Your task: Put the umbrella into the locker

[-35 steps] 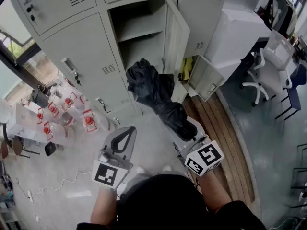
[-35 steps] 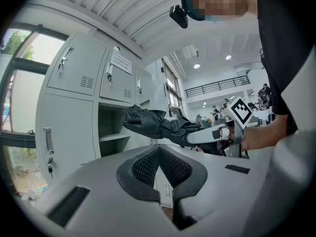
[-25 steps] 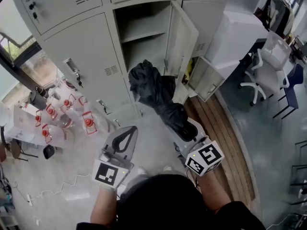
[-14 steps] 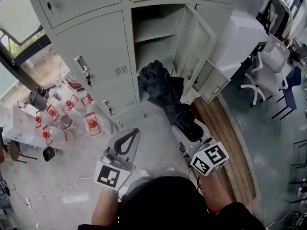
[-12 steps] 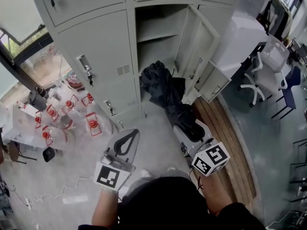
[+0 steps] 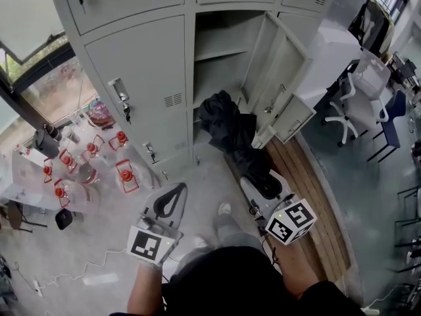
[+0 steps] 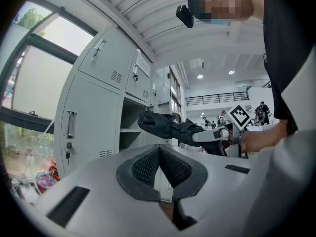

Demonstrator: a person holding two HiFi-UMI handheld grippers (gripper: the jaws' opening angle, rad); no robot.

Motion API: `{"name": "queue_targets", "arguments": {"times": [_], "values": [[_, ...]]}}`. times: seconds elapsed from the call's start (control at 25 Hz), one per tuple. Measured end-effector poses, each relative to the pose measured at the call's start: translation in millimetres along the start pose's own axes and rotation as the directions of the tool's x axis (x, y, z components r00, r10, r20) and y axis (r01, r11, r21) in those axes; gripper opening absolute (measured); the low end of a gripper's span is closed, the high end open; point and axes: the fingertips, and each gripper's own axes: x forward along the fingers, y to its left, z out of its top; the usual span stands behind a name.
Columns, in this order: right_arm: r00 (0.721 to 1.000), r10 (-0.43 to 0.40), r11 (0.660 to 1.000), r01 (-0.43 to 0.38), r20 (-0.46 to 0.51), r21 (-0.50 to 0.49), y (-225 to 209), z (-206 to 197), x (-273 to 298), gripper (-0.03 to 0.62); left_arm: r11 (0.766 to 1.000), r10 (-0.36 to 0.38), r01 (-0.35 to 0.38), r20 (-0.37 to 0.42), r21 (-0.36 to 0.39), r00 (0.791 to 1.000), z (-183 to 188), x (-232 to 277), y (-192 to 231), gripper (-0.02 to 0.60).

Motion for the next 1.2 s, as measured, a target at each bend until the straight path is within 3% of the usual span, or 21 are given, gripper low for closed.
{"name": "queue_targets", "arguments": {"times": [0.32,0.84,1.2], "values": [[1.000,0.014,1.000,-0.014,0.004,0.013,-27,1,39,0.187,0.999,0.032,-0.032,-0.023,0.005,0.999,-4,28,27,0.006],[0.999,-0.017,0.996,0.020,0.041,-0.083,-102,30,114,0.187,0.996,0.090,-0.089,-0.058,0.030,0.994,12,130,75,0.006],[0.997,0.056,0.996,-0.053,0.045,-0.066,-136,44,150,0.187,0.989,0.142,-0.138,-0.065,0.049,0.988,20,182,85,0.006]]}}
